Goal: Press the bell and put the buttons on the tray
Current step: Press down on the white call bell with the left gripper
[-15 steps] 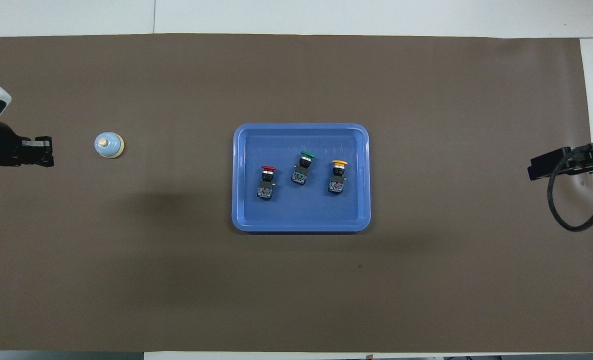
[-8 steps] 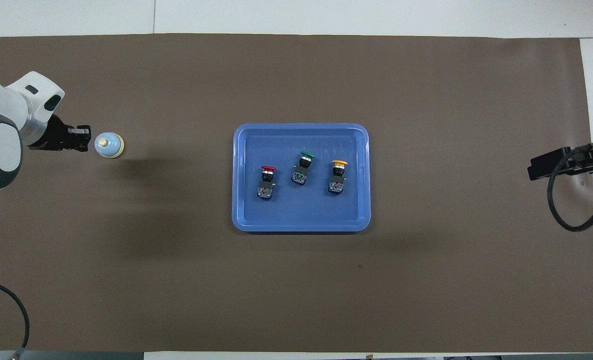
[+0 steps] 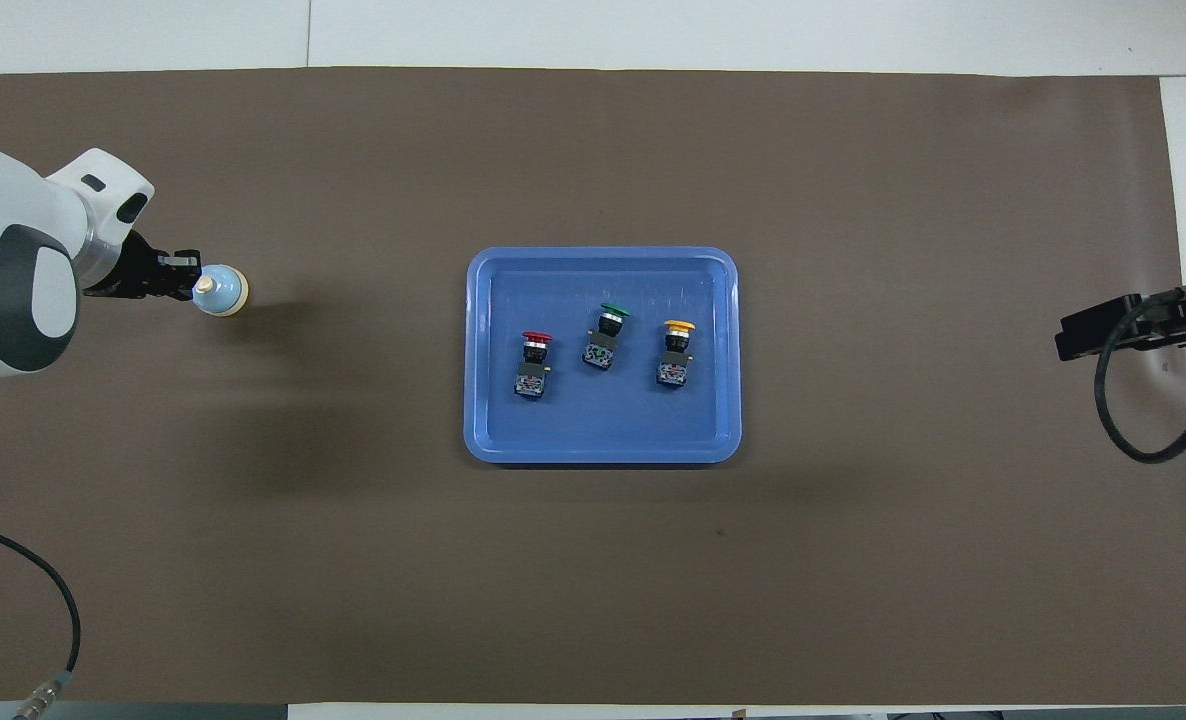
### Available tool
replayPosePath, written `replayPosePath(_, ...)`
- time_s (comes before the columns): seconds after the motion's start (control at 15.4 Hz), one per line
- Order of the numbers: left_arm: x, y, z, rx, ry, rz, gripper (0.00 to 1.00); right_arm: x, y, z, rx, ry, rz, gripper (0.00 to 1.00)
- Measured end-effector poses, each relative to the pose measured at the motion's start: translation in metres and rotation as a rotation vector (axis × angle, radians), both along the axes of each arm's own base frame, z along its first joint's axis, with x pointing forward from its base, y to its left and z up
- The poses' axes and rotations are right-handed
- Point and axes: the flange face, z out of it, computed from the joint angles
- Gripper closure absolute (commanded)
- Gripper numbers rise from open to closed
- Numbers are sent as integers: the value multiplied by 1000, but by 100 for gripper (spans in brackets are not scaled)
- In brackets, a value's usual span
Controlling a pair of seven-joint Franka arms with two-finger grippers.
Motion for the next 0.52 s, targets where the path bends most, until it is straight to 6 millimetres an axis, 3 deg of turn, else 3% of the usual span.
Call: replayPosePath(0.52,5,-1,-6,1,-23,4,100,0,0,0,0,0,0,0)
